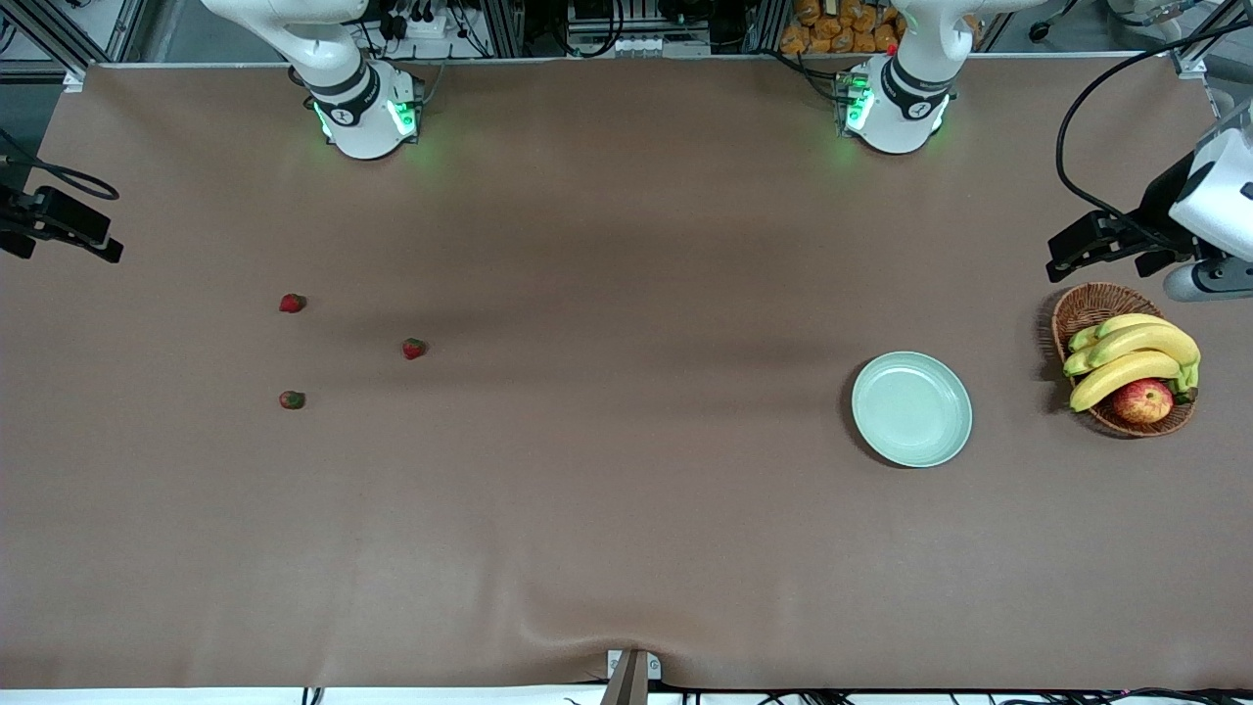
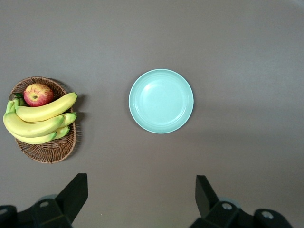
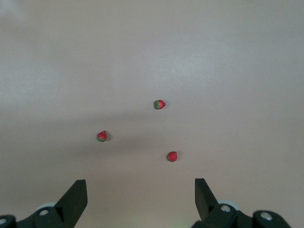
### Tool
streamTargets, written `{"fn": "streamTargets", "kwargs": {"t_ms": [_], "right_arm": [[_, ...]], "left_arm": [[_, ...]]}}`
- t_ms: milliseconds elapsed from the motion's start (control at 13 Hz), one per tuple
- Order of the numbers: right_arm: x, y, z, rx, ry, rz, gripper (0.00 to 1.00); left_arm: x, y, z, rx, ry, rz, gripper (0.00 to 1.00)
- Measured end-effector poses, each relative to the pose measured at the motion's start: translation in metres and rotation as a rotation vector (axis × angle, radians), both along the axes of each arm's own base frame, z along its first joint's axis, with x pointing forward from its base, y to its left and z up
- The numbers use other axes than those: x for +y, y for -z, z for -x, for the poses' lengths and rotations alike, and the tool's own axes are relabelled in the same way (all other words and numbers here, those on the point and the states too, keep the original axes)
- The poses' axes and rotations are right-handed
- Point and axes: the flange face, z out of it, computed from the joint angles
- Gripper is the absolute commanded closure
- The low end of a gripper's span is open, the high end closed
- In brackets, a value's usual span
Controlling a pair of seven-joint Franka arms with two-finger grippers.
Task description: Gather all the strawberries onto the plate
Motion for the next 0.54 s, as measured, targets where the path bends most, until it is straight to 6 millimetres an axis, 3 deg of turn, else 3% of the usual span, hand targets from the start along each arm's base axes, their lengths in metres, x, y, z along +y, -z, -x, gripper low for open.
{"fn": "streamTargets", "kwargs": {"t_ms": [537], "right_arm": [[0.0013,0.0021,-0.0012,0.004,-0.002,-0.003,0.00]], "left_arm": [[0.0011,-0.0026,0.0045,0.023,-0.002,-0.003,0.00]]}}
